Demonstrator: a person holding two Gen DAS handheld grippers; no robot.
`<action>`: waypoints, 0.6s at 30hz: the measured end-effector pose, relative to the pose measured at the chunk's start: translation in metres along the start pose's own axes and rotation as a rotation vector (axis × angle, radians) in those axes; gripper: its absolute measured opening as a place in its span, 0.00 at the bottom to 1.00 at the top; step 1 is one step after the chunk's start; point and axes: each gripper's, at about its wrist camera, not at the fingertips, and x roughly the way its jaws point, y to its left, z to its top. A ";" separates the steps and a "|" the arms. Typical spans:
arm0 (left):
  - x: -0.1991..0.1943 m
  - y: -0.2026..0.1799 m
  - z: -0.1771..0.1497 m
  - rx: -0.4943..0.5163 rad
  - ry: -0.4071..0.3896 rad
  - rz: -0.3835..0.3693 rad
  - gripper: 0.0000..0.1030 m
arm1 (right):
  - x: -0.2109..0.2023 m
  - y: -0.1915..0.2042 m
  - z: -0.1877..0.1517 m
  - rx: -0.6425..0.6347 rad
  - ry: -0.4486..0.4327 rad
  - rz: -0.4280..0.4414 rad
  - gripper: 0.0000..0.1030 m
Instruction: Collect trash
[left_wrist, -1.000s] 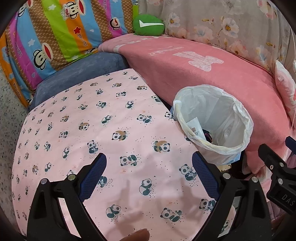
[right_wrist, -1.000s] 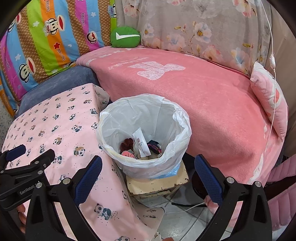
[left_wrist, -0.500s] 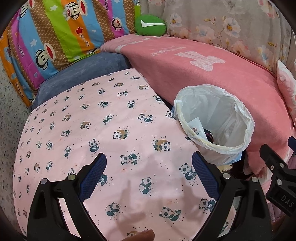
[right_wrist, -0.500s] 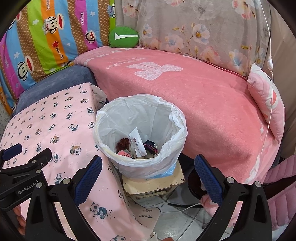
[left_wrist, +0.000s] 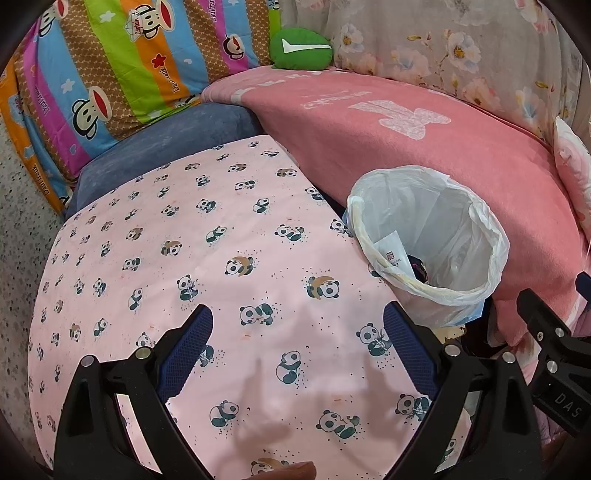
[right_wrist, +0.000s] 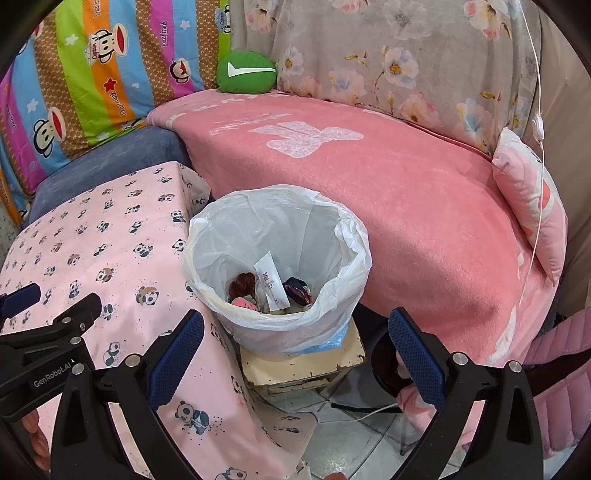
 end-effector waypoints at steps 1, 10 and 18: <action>0.000 0.000 0.000 -0.002 0.000 0.003 0.87 | 0.000 0.000 0.000 0.000 0.000 0.000 0.93; -0.001 -0.001 -0.002 -0.005 0.005 0.014 0.87 | 0.000 -0.001 0.001 -0.001 0.001 -0.001 0.94; -0.003 -0.002 -0.002 -0.007 0.002 0.021 0.87 | 0.000 -0.001 0.000 -0.002 0.001 -0.002 0.93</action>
